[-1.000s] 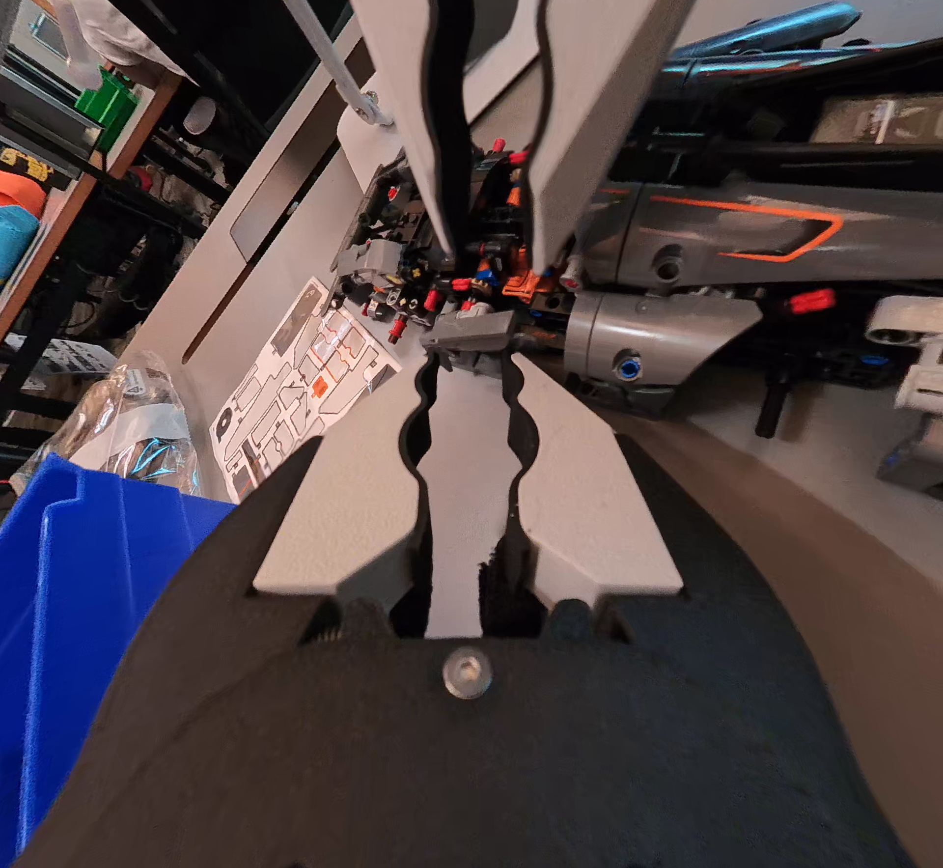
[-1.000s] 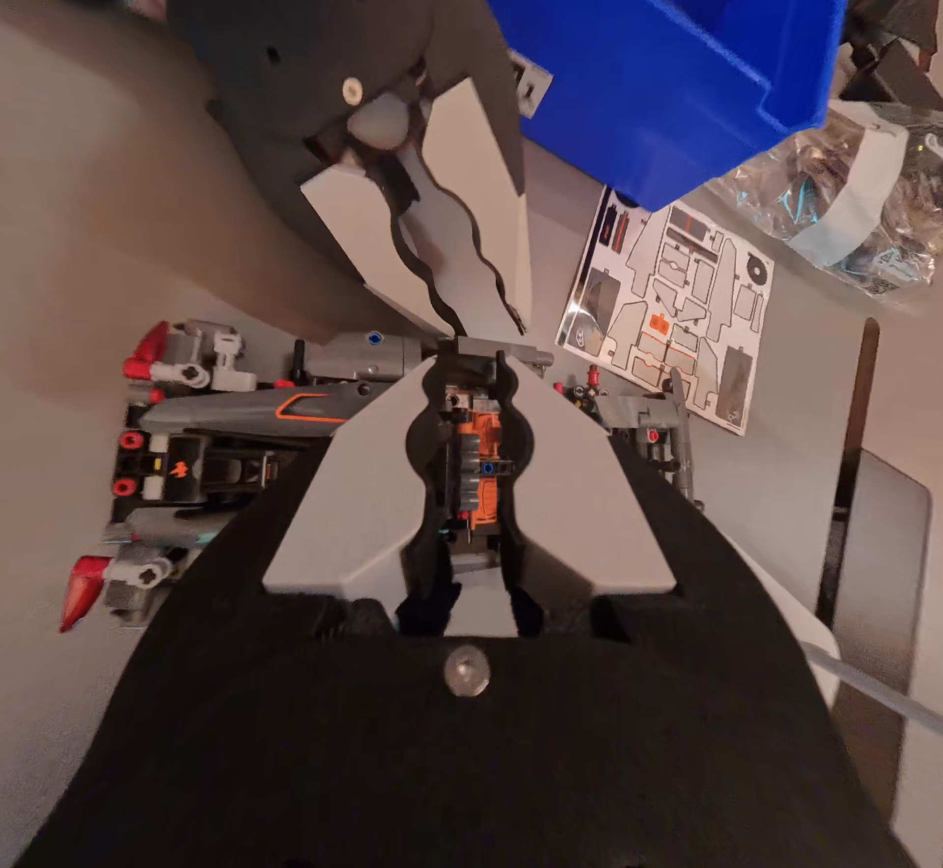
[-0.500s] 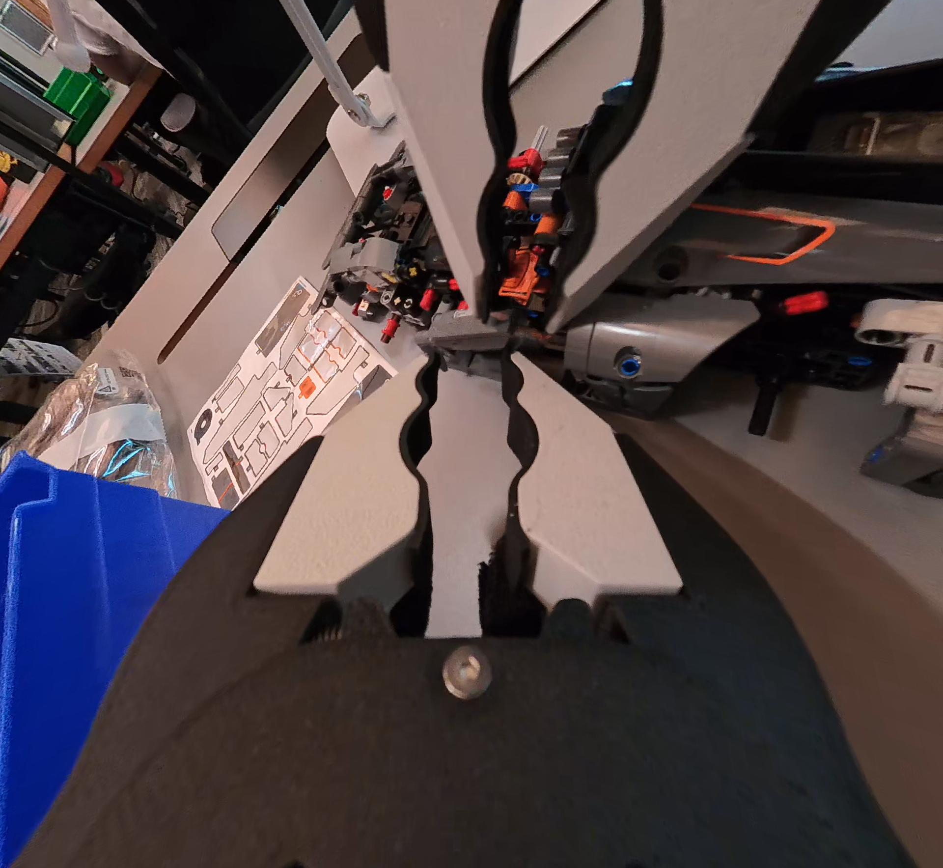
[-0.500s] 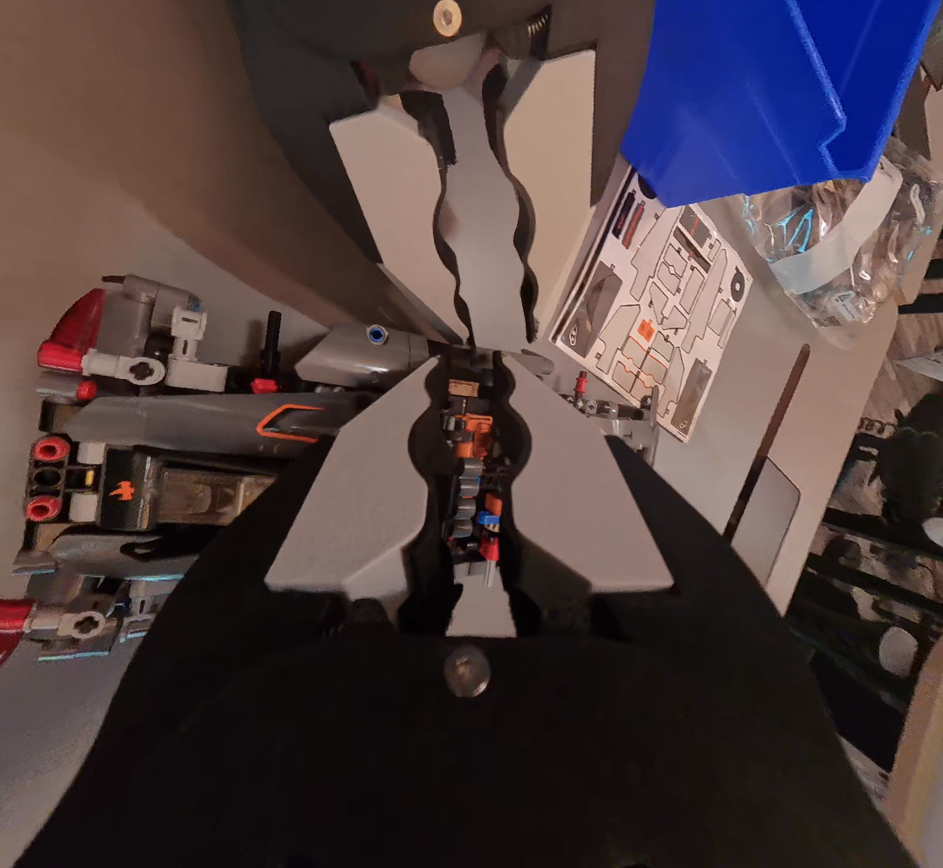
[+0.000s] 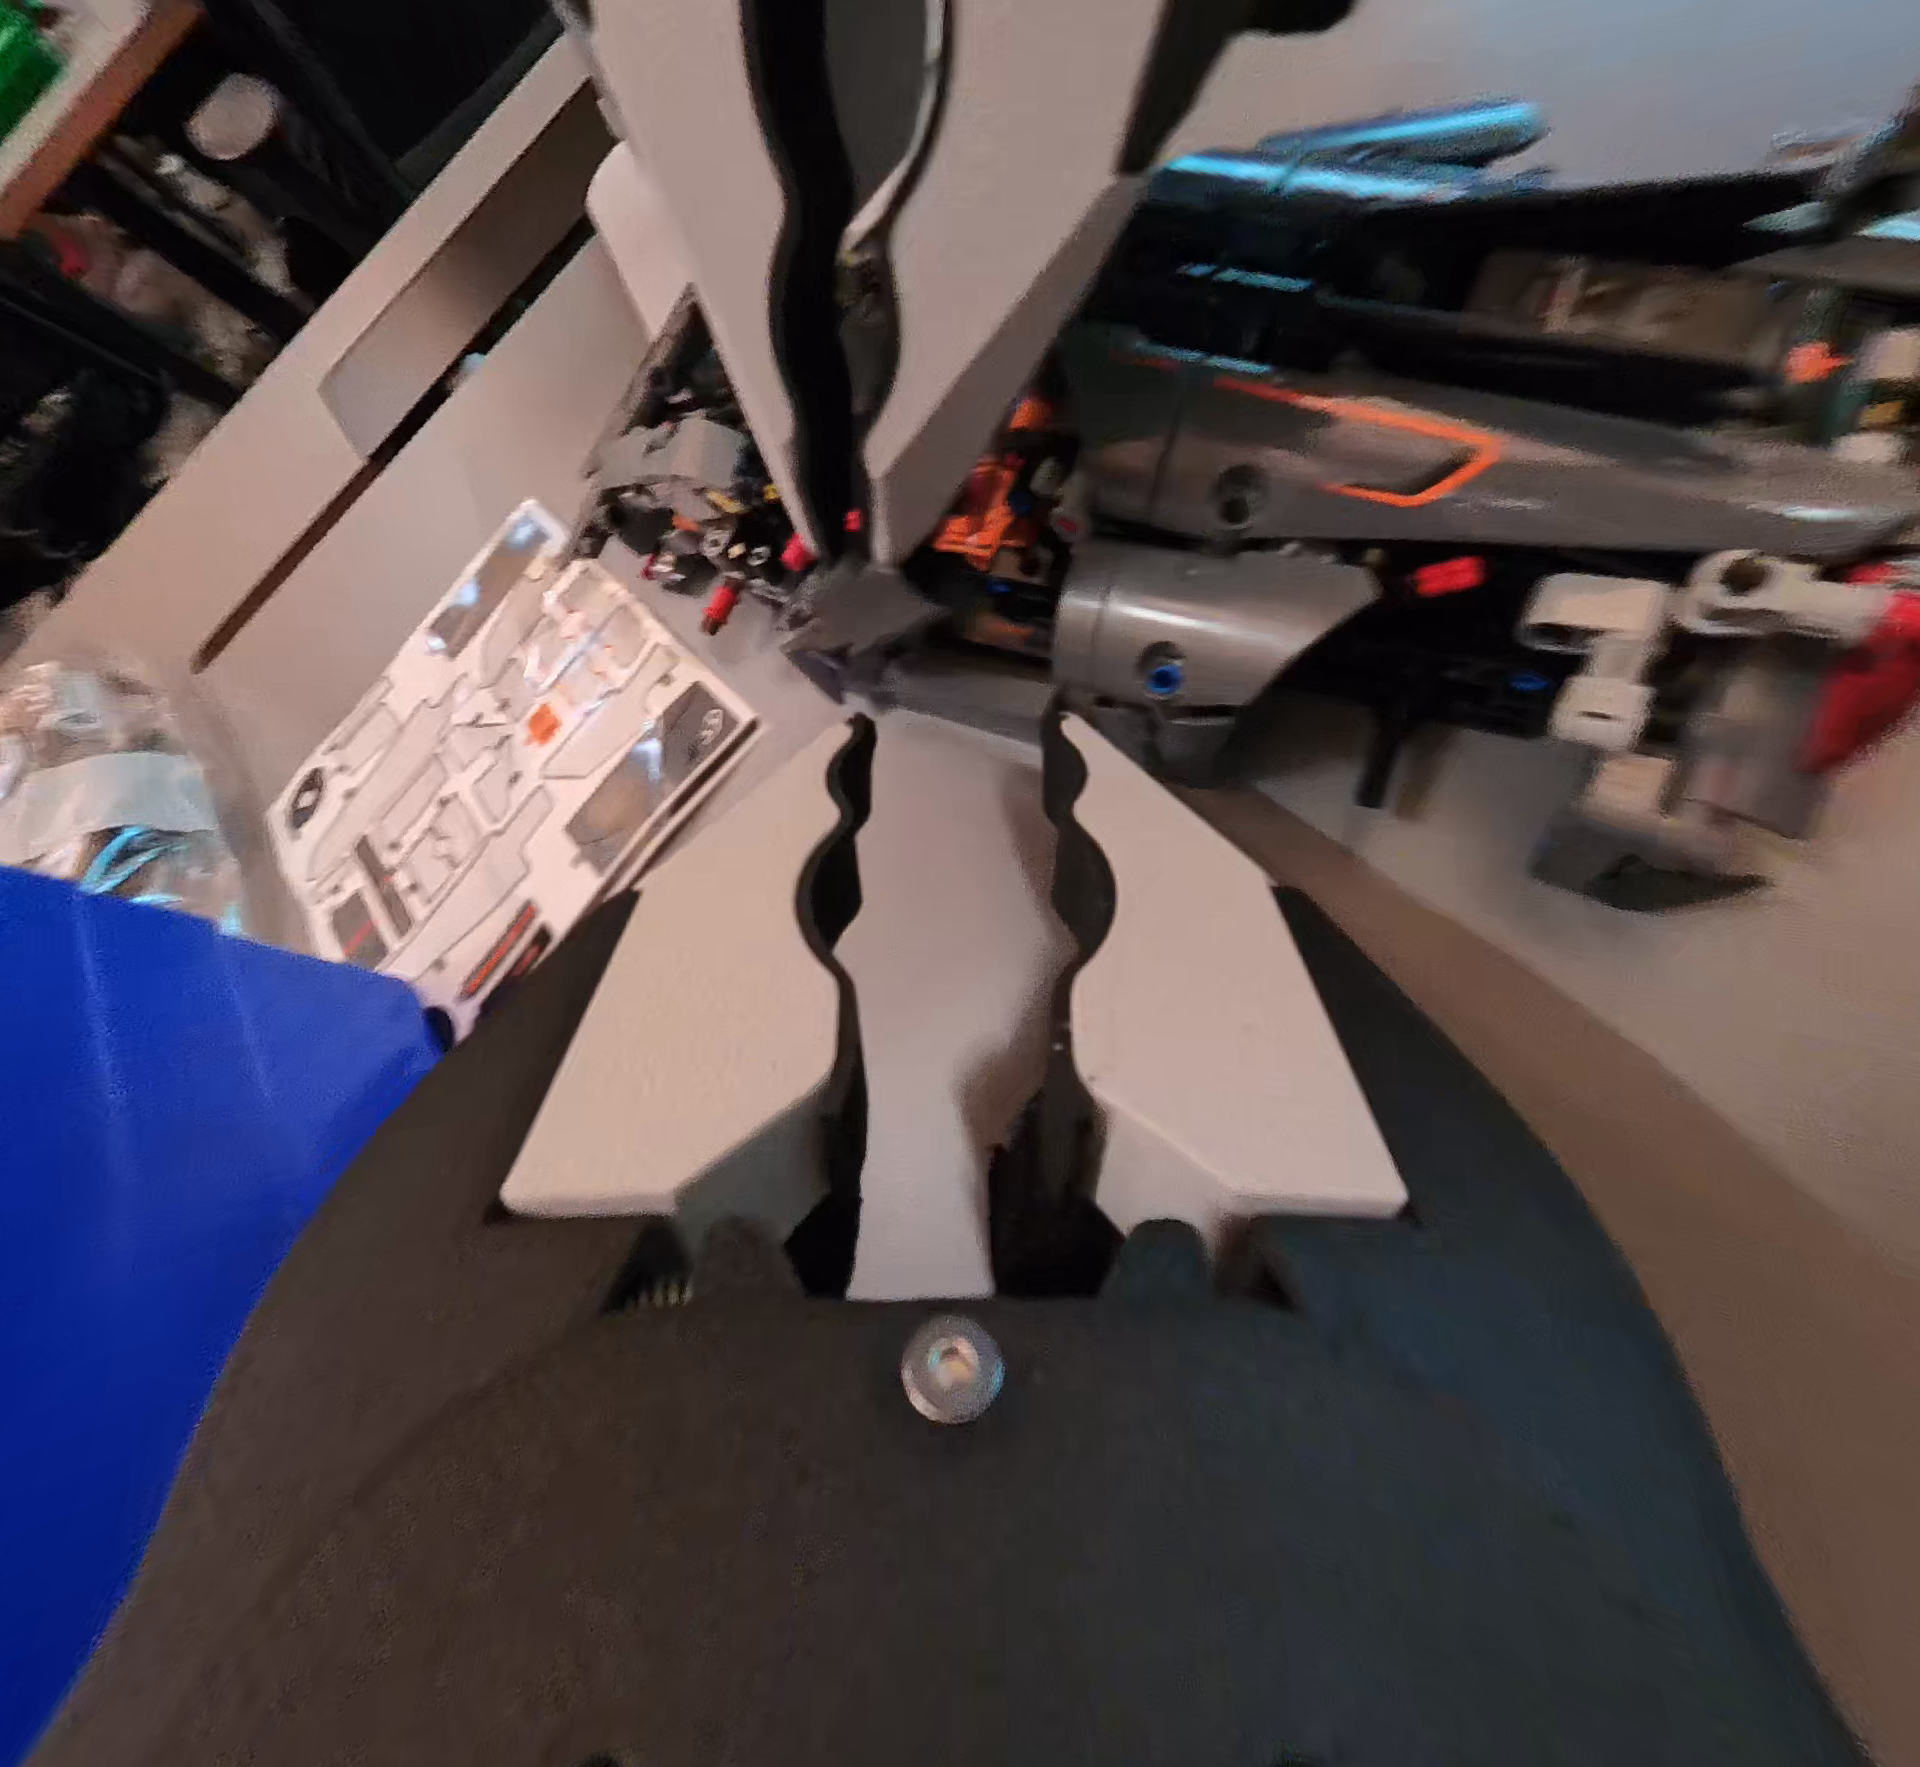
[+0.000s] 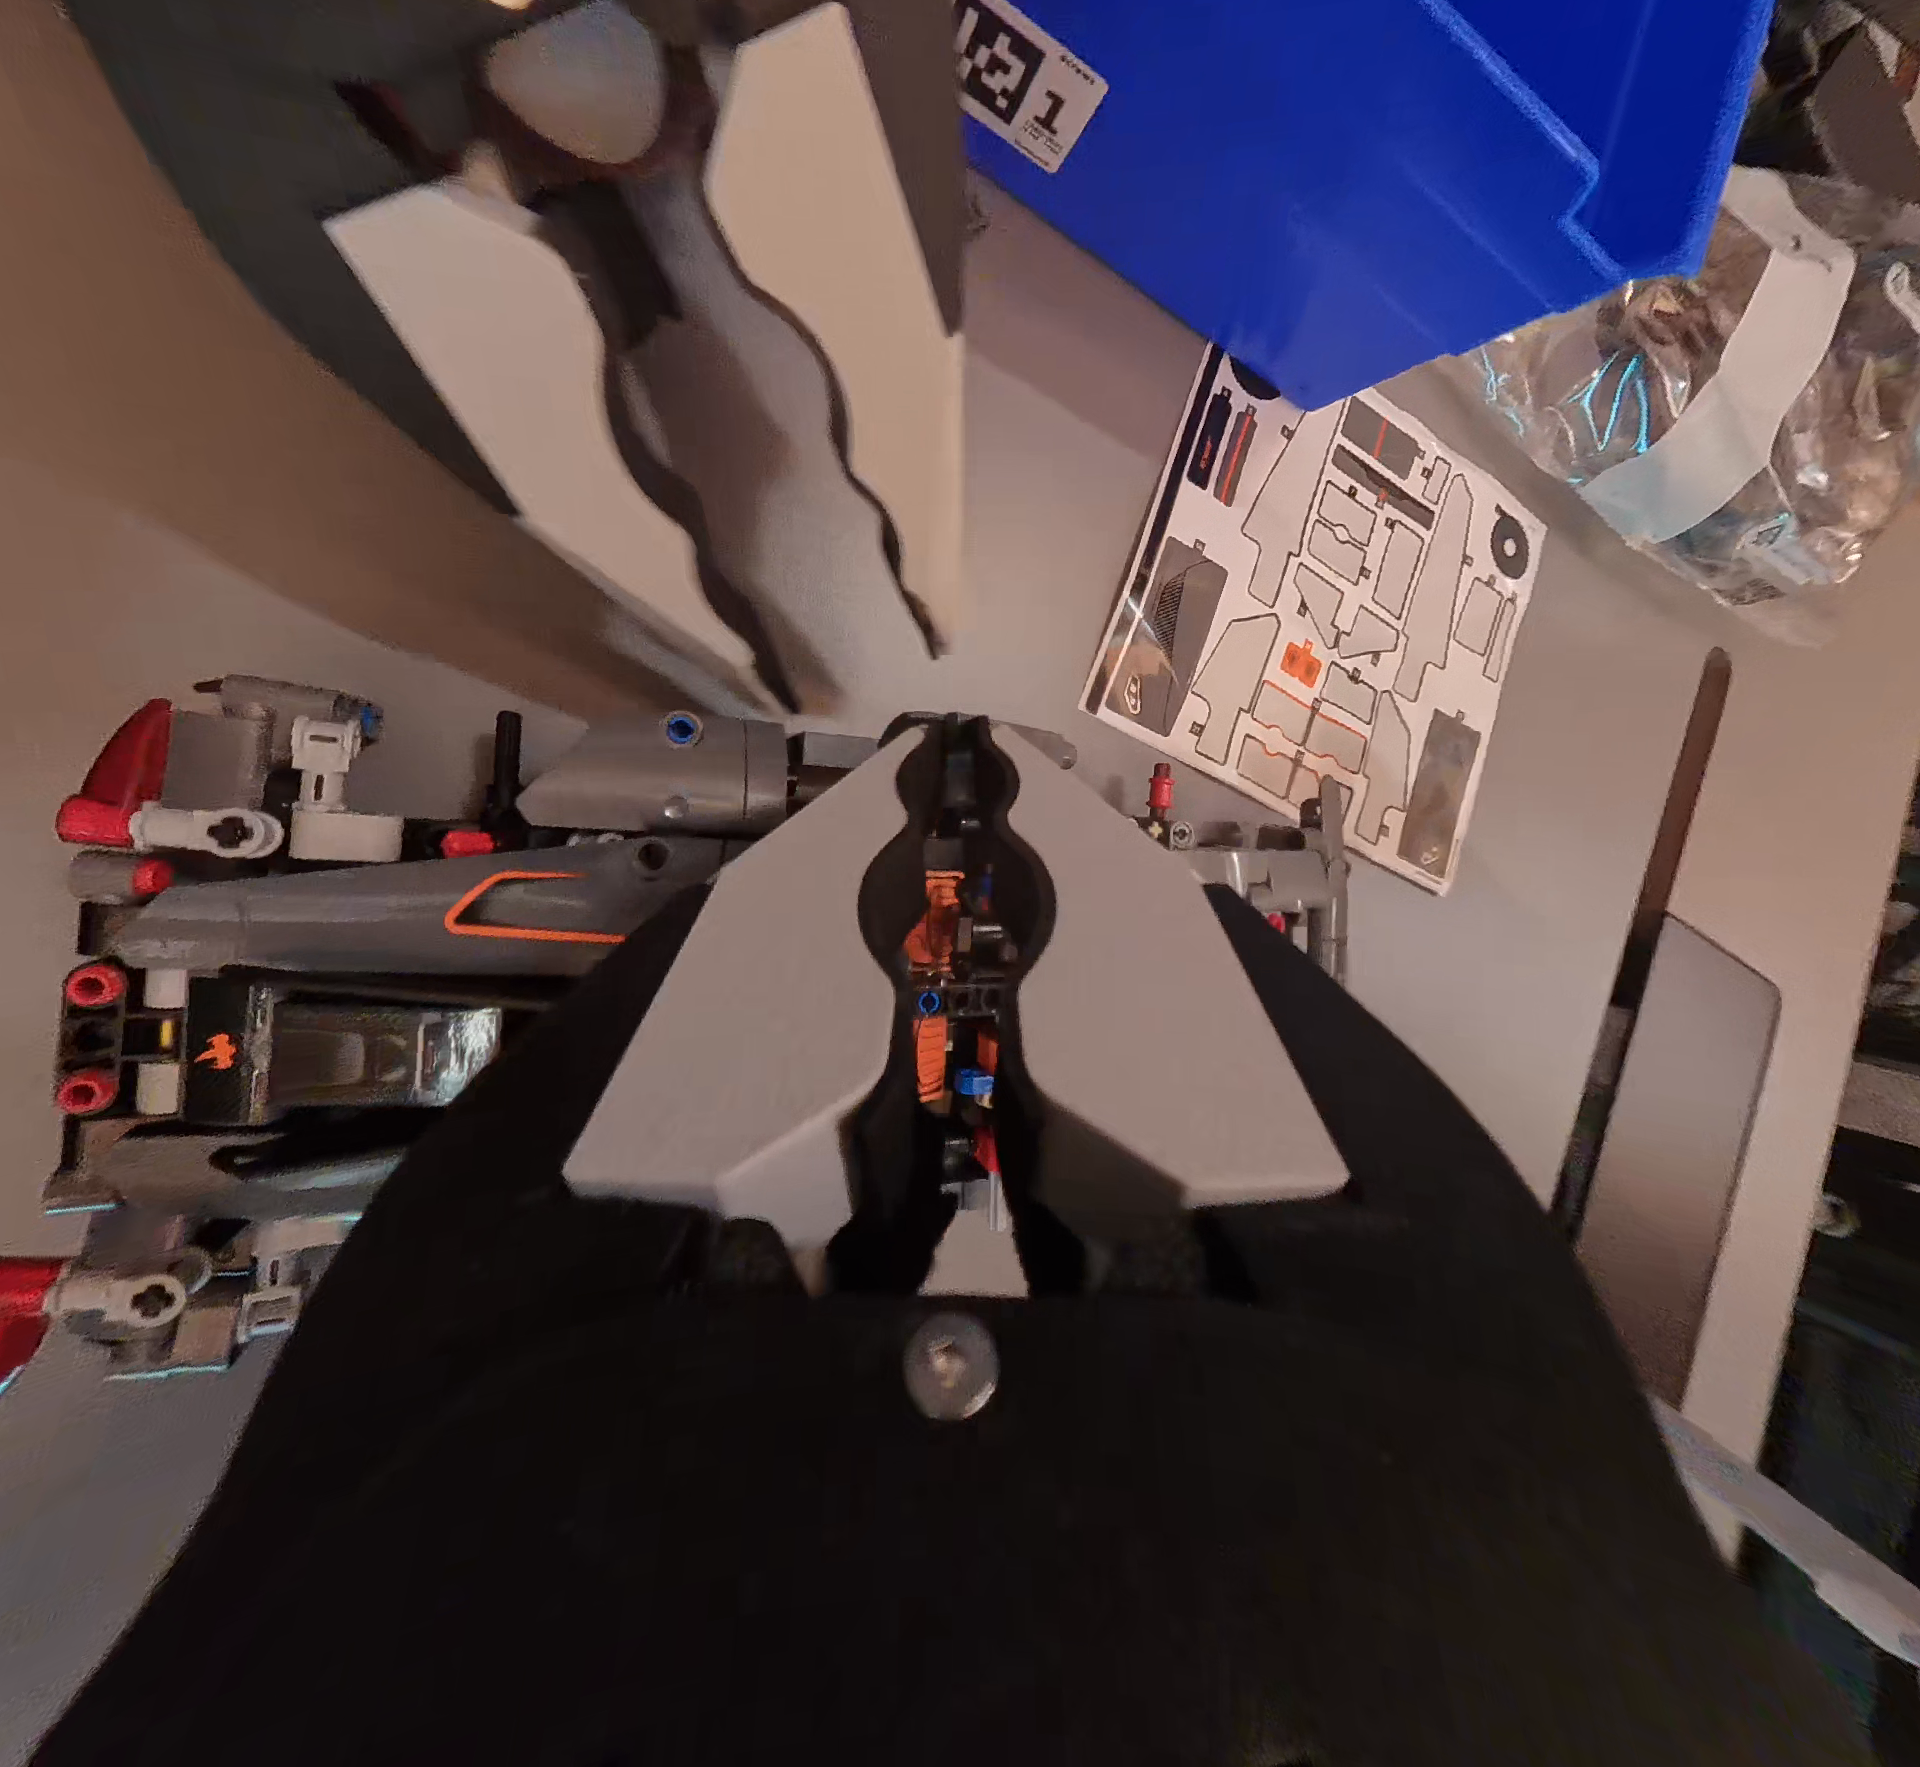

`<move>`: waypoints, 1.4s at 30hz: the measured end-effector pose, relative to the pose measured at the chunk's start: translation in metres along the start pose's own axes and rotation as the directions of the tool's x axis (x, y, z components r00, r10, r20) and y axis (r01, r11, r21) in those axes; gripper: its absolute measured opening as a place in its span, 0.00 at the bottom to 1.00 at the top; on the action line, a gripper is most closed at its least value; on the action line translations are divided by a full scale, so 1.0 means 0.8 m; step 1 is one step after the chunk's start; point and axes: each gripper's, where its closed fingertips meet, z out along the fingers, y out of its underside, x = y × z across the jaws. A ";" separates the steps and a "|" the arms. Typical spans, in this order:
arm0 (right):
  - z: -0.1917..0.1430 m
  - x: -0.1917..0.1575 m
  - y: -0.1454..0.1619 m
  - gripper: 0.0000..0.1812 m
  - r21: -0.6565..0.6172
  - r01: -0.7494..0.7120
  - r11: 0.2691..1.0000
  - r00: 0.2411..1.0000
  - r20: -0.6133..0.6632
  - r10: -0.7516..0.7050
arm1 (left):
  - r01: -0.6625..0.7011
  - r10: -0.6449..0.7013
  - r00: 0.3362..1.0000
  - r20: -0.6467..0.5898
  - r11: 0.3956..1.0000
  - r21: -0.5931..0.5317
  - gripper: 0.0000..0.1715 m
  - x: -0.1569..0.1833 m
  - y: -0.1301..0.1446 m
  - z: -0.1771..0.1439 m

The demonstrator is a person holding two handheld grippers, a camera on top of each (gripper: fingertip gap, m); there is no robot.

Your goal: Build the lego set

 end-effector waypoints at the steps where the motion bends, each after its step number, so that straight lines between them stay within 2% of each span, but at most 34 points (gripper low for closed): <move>1: -0.001 0.001 0.000 0.01 0.007 -0.022 1.000 1.000 0.013 0.021 | 0.016 -0.015 1.000 -0.028 1.000 0.025 0.20 0.006 -0.004 -0.004; 3: -0.001 0.004 0.000 0.01 0.020 -0.060 0.998 0.997 0.042 0.059 | 0.014 -0.010 0.998 -0.069 0.998 0.068 0.18 0.015 -0.009 -0.010; 7: -0.002 0.011 0.000 0.01 0.026 -0.134 0.991 0.987 0.096 0.131 | 0.028 -0.018 0.993 -0.118 0.997 0.078 0.15 0.021 -0.007 -0.009; 17: -0.001 0.020 0.004 0.01 0.002 -0.252 0.968 0.953 0.177 0.248 | -0.041 0.045 0.985 -0.167 0.999 0.028 0.19 0.038 0.004 0.005; 22: 0.000 0.009 0.006 0.02 -0.015 -0.220 0.975 0.955 0.202 0.218 | -0.023 0.026 0.986 -0.167 1.000 0.021 0.20 0.036 0.005 0.005; 28: 0.009 -0.013 0.010 0.02 -0.105 -0.166 0.981 0.948 0.258 0.188 | -0.050 0.046 0.987 -0.157 0.998 -0.023 0.21 0.037 0.013 0.010; 30: 0.014 -0.023 0.019 0.00 -0.179 -0.150 0.972 0.935 0.295 0.198 | -0.044 0.039 0.987 -0.158 0.999 -0.026 0.21 0.037 0.014 0.010; 35: 0.016 -0.023 0.016 0.02 -0.228 -0.181 0.957 0.906 0.340 0.252 | -0.040 0.036 0.987 -0.155 0.999 -0.028 0.21 0.036 0.014 0.009; 38: 0.011 -0.018 0.014 0.05 -0.220 -0.131 0.967 0.929 0.313 0.197 | -0.027 0.022 0.988 -0.151 0.999 -0.033 0.22 0.034 0.016 0.009; 42: 0.002 0.019 0.012 0.05 -0.158 -0.218 0.963 0.946 0.209 0.248 | -0.005 -0.001 0.989 -0.147 0.999 -0.043 0.23 0.030 0.017 0.009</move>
